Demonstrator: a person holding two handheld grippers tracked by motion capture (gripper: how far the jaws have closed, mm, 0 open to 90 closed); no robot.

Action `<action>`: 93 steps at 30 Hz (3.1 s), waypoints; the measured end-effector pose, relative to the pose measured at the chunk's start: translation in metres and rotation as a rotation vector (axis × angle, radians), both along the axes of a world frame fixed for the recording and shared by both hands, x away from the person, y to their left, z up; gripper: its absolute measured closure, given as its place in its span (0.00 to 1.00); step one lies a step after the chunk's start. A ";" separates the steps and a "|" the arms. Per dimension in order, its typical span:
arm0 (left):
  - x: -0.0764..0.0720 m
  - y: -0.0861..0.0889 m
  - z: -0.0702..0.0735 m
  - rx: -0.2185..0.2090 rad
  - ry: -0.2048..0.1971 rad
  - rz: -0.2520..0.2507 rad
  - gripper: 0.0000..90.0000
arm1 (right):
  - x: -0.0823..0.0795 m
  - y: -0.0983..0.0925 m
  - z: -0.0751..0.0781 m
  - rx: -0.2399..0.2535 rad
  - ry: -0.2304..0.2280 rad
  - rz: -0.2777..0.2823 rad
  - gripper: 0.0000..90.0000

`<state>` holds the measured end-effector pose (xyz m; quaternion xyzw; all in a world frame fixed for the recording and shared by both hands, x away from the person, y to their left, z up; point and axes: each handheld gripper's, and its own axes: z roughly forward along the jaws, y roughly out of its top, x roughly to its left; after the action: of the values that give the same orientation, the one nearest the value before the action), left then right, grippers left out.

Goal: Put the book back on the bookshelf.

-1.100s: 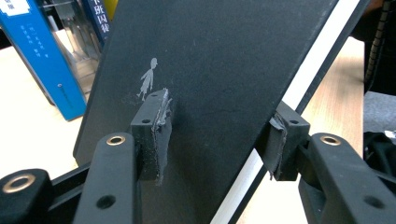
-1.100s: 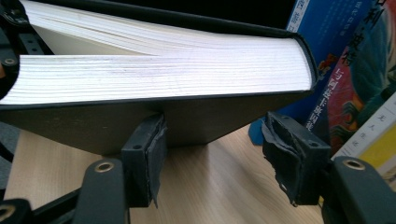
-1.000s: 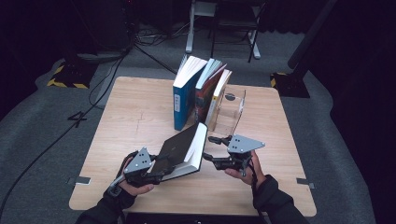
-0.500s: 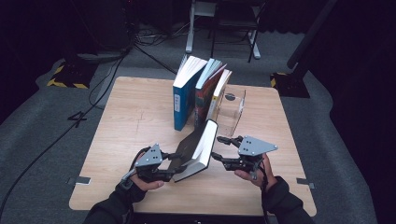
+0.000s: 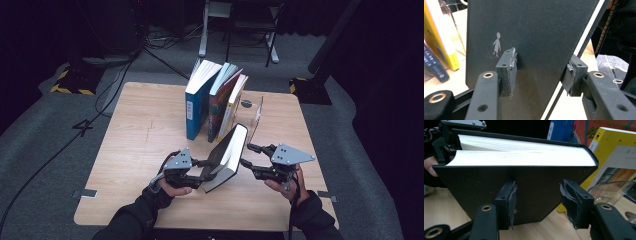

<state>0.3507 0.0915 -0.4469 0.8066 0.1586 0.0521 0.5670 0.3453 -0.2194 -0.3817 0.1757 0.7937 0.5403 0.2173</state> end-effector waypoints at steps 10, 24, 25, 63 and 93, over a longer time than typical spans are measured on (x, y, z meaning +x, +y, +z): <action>0.009 -0.013 -0.001 -0.009 0.014 -0.018 0.57 | 0.002 -0.005 0.003 0.004 -0.007 -0.036 0.52; 0.010 -0.017 0.001 0.016 0.016 0.007 0.59 | 0.002 -0.003 0.000 -0.001 0.009 -0.021 0.47; 0.008 -0.016 0.003 0.033 0.001 0.015 0.59 | 0.001 -0.001 -0.001 -0.004 0.015 -0.013 0.45; -0.026 -0.048 -0.017 0.162 -0.021 0.290 0.23 | -0.003 0.032 -0.041 -0.090 0.062 0.062 0.38; 0.005 -0.013 -0.021 0.118 -0.030 0.306 0.57 | 0.017 0.003 -0.049 -0.088 0.099 -0.045 0.36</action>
<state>0.3557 0.0781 -0.4682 0.8041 0.2676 0.1593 0.5063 0.3622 -0.2166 -0.4307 0.2101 0.8223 0.4907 0.1973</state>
